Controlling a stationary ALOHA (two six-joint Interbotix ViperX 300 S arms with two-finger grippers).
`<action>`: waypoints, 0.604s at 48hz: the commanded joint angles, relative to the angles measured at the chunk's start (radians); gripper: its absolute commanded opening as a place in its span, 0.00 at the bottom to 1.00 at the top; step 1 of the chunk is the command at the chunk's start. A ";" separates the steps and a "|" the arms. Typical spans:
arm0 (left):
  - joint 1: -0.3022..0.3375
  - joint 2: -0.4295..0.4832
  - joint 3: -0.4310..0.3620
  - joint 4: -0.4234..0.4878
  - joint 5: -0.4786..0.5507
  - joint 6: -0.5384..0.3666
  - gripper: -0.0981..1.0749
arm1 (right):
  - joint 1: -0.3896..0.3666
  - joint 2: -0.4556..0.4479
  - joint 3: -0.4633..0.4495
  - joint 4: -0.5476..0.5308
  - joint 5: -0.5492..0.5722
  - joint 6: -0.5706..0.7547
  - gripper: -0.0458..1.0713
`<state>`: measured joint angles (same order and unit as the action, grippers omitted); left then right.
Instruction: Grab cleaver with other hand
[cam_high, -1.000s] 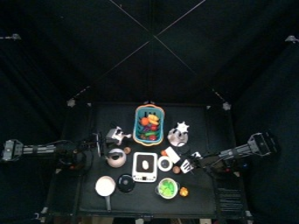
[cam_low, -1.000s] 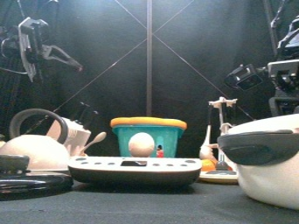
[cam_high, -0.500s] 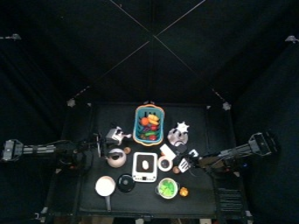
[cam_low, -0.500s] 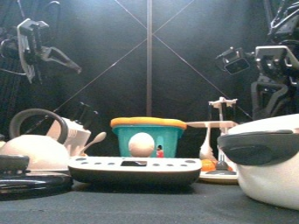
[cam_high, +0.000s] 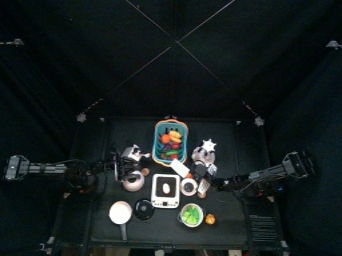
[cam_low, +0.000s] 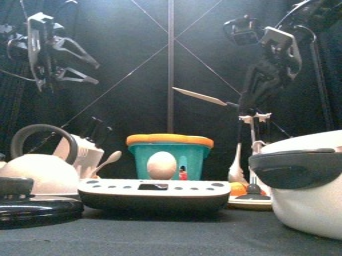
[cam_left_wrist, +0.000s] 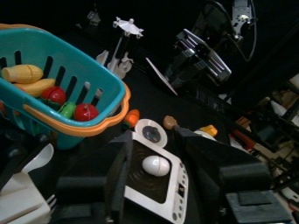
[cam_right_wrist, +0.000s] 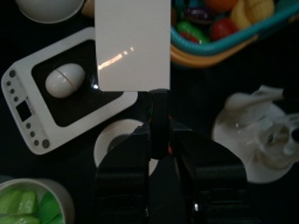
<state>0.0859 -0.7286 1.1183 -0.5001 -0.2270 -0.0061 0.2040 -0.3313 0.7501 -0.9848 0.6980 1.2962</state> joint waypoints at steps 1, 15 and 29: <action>-0.002 0.048 -0.071 -0.031 -0.006 -0.003 0.81 | -0.037 0.028 -0.052 -0.018 -0.005 -0.037 0.42; 0.000 0.150 -0.124 -0.110 -0.012 0.000 0.81 | -0.058 0.149 -0.146 -0.006 0.006 -0.249 0.42; -0.018 0.206 -0.146 -0.114 -0.040 -0.002 0.81 | -0.058 0.192 -0.202 -0.026 0.011 -0.299 0.42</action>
<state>0.0767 -0.5369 1.0124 -0.6121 -0.2531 -0.0092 0.1457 -0.1304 0.5798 -0.9971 0.7072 0.9986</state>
